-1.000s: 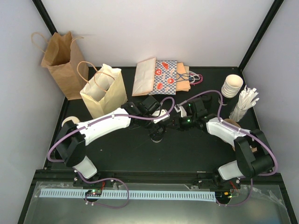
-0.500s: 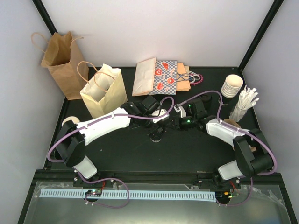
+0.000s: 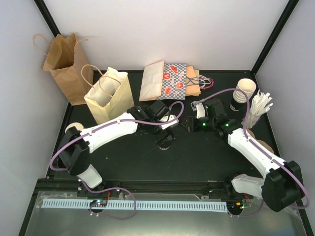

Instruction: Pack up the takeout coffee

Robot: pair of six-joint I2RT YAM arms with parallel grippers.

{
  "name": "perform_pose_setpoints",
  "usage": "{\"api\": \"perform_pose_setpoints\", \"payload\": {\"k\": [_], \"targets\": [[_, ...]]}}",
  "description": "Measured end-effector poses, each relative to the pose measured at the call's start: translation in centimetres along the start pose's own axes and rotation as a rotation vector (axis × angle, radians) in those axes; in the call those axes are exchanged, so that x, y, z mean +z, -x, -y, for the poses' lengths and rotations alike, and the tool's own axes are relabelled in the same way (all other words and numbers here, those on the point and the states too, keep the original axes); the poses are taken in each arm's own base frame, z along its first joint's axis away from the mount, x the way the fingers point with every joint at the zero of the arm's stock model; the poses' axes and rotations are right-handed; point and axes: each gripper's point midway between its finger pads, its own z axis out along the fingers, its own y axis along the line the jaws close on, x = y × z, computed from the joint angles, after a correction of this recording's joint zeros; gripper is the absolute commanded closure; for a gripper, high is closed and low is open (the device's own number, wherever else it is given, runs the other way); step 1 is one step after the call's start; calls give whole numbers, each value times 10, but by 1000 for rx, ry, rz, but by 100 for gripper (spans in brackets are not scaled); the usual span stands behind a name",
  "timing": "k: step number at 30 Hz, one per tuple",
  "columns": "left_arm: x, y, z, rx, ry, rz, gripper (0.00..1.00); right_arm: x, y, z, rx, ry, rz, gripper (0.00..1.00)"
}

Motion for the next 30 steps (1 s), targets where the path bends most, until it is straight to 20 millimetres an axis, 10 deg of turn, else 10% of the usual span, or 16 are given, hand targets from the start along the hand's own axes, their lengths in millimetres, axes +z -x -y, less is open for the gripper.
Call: {"api": "perform_pose_setpoints", "payload": {"k": [8, 16, 23, 30], "targets": [[-29, 18, 5, -18, -12, 58, 1, -9, -10, 10, -38, -77, -26, 37], [-115, 27, 2, -140, 17, 271, 1, -15, -22, 2, -136, -142, -69, 14], [-198, -14, -2, -290, 73, 516, 1, -9, -16, -41, -291, -193, -77, 0], [-229, -52, -30, -511, 189, 563, 1, 22, -24, -59, -377, -281, -157, 0]]}}
